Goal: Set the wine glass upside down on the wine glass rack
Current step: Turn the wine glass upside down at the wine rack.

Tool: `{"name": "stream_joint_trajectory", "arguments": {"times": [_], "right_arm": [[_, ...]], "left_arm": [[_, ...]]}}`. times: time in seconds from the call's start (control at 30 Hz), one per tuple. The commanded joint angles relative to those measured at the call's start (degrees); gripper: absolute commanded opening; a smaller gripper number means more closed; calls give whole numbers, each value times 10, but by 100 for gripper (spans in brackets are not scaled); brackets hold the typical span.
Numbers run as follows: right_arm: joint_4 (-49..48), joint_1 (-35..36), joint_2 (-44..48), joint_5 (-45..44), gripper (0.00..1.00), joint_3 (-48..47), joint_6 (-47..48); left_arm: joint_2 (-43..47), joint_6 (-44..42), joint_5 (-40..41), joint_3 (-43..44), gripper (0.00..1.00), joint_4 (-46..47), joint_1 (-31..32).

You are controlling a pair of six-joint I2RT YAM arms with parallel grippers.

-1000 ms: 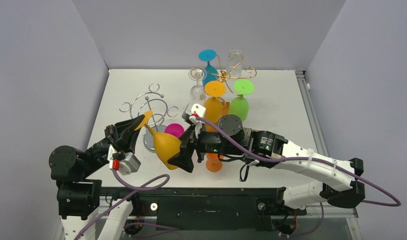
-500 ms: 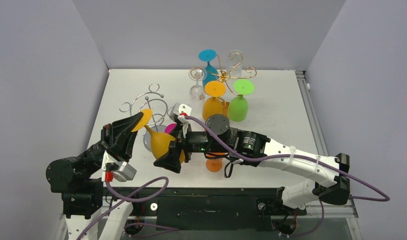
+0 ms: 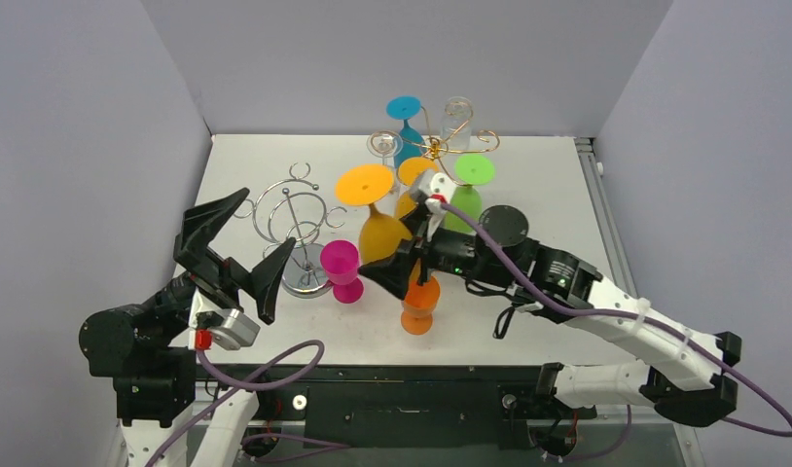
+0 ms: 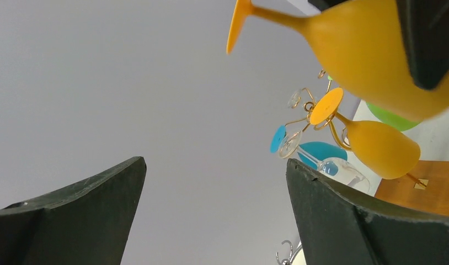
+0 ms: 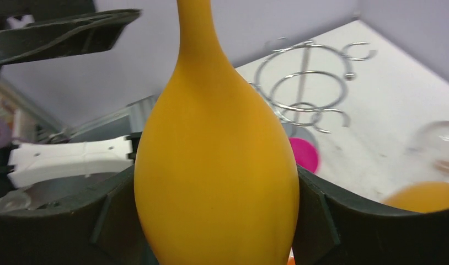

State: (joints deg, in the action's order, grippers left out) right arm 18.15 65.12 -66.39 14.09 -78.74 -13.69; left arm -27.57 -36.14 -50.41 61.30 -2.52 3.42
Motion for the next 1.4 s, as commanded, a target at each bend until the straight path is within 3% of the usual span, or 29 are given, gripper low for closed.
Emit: {"name": "stream_joint_trajectory", "arguments": {"times": [0.0,0.13,0.3,0.5,0.77,0.97,1.1,1.37], "right_arm": [[53,-59,54,-133,61,-23,76],[43,-199,87,-172,60,3,101],[-24,-423,108,-80,58,67,58],[-76,-560,106,-53,58,135,58],[-135,-593,9,-70,56,171,116],[-200,-609,-82,-33,55,161,127],[-275,-609,-110,-14,56,186,133],[-329,-605,-170,43,56,180,140]], "left_arm": [[-15,30,19,29,96,-40,0],[-19,78,41,41,96,-70,0],[-14,97,49,39,96,-90,0],[-19,112,57,45,96,-103,0],[-17,123,52,37,96,-109,0],[-13,119,56,27,96,-112,0],[-14,122,57,22,96,-109,0],[-20,135,50,15,96,-101,0]]}}
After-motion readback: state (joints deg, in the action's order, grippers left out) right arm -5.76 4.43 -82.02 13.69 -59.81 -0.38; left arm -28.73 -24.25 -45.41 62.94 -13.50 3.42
